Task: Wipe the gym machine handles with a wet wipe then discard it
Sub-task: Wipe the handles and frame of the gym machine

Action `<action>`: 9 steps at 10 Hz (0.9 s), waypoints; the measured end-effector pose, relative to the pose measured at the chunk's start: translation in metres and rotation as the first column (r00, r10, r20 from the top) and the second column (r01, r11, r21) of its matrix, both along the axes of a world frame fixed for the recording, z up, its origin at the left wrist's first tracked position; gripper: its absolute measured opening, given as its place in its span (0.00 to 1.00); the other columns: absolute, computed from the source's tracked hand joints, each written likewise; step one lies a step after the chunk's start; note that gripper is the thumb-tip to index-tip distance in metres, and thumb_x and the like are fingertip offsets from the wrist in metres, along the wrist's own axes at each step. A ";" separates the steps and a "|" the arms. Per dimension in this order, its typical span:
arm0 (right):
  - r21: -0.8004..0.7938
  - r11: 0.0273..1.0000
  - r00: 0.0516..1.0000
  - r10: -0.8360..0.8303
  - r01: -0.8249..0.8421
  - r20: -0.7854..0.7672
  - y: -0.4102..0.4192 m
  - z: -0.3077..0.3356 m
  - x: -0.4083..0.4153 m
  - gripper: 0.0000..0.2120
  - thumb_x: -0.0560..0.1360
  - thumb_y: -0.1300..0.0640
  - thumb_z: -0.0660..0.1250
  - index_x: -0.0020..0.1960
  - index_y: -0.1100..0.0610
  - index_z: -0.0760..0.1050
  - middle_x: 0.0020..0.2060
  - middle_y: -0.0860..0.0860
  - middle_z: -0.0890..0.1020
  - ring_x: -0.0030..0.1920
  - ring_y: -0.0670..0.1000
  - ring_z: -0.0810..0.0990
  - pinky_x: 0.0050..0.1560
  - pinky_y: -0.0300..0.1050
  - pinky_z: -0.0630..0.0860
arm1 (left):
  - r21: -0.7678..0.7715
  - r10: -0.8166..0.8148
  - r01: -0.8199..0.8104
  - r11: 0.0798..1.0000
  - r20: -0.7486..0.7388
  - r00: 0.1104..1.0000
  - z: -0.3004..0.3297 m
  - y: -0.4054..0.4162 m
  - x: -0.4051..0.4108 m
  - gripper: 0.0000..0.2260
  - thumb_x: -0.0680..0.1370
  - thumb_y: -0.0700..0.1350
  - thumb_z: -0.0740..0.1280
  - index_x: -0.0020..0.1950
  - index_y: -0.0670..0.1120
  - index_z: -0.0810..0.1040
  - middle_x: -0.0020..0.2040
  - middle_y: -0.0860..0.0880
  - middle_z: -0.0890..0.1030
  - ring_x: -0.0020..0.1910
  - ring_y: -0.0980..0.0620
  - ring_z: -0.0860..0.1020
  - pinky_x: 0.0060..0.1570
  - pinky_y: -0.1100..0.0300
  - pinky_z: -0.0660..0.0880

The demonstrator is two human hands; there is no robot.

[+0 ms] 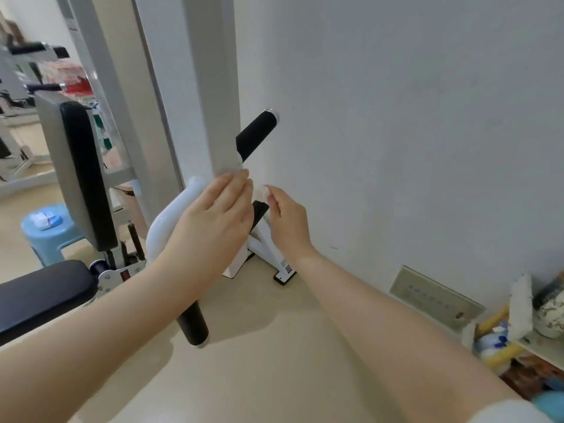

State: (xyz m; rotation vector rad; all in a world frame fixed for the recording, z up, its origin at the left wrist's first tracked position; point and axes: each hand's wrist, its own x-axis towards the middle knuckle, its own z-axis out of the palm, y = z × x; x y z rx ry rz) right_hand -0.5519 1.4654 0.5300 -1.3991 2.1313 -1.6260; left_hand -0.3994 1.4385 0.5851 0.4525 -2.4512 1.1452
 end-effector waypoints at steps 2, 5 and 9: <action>0.253 0.954 0.819 0.270 -0.159 -0.506 -0.029 -0.025 0.005 0.09 0.69 0.74 0.65 0.45 0.65 0.76 0.40 0.60 0.80 0.39 0.57 0.80 0.42 0.46 0.77 | -0.168 0.096 -0.052 0.984 0.267 0.959 0.012 -0.028 -0.001 0.20 0.70 0.48 0.58 0.55 0.42 0.80 0.59 0.42 0.79 0.65 0.42 0.72 0.67 0.48 0.59; 0.422 0.886 0.807 0.388 -0.193 -0.445 -0.051 -0.006 0.016 0.13 0.76 0.71 0.56 0.59 0.70 0.72 0.55 0.65 0.76 0.56 0.62 0.74 0.53 0.50 0.67 | 0.123 -0.092 0.066 0.990 0.226 0.970 0.001 -0.061 -0.005 0.11 0.63 0.35 0.64 0.41 0.32 0.80 0.45 0.33 0.81 0.48 0.36 0.80 0.54 0.47 0.72; 0.165 0.960 0.787 0.281 -0.228 -0.549 -0.067 -0.011 -0.006 0.09 0.68 0.74 0.59 0.44 0.66 0.75 0.34 0.49 0.74 0.33 0.45 0.70 0.49 0.35 0.71 | 0.225 -0.121 0.054 0.973 0.295 0.948 0.002 -0.061 0.004 0.16 0.72 0.34 0.53 0.43 0.33 0.81 0.48 0.35 0.81 0.52 0.37 0.79 0.62 0.49 0.65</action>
